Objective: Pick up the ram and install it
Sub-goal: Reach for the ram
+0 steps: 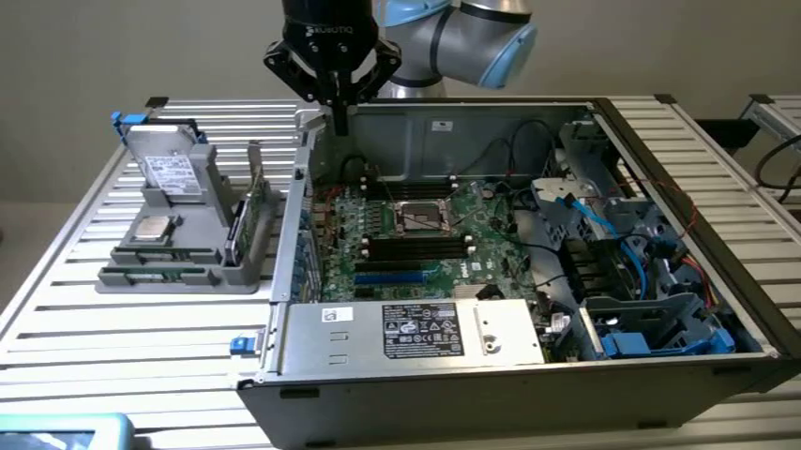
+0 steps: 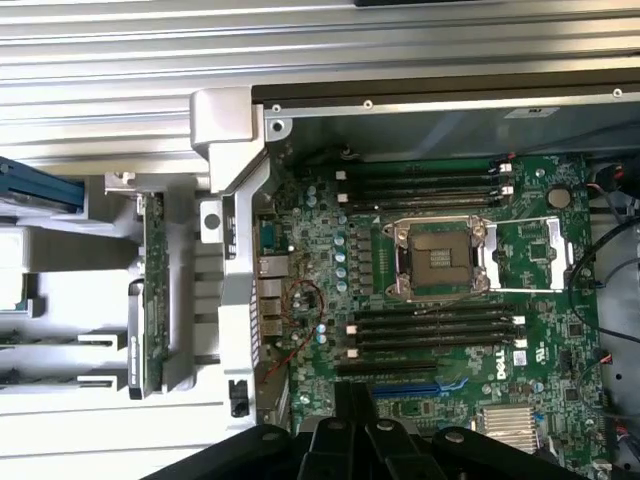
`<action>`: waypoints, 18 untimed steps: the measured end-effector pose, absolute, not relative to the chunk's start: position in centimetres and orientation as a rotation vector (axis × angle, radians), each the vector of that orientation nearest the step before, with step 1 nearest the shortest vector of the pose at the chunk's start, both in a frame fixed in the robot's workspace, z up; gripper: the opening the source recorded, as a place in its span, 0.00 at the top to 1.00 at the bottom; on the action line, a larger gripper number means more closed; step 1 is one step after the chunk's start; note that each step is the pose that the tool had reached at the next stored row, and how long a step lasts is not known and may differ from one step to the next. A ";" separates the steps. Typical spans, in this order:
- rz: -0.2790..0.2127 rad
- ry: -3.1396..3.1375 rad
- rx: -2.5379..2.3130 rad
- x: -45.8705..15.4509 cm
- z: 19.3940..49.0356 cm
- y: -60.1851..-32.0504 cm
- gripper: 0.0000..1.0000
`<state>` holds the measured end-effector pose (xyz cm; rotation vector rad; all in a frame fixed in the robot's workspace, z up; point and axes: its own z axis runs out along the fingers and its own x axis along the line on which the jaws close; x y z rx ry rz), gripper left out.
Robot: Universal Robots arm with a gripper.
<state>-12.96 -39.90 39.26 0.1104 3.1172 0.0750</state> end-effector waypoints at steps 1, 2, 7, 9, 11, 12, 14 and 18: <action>0.075 3.117 0.110 -13.2 39.3 -39.9 0.89; 0.075 3.117 0.110 -13.3 39.3 -39.9 0.89; 0.075 3.117 0.110 -14.2 39.3 -39.9 0.89; 0.075 3.117 0.110 -14.6 39.2 -39.9 0.89; 0.075 3.117 0.110 -15.0 39.2 -39.9 0.89; 0.075 3.117 0.110 -15.3 39.1 -39.9 0.89; 0.074 3.117 0.110 -15.7 39.1 -39.9 0.89; 0.074 3.118 0.110 -17.0 39.0 -40.0 0.89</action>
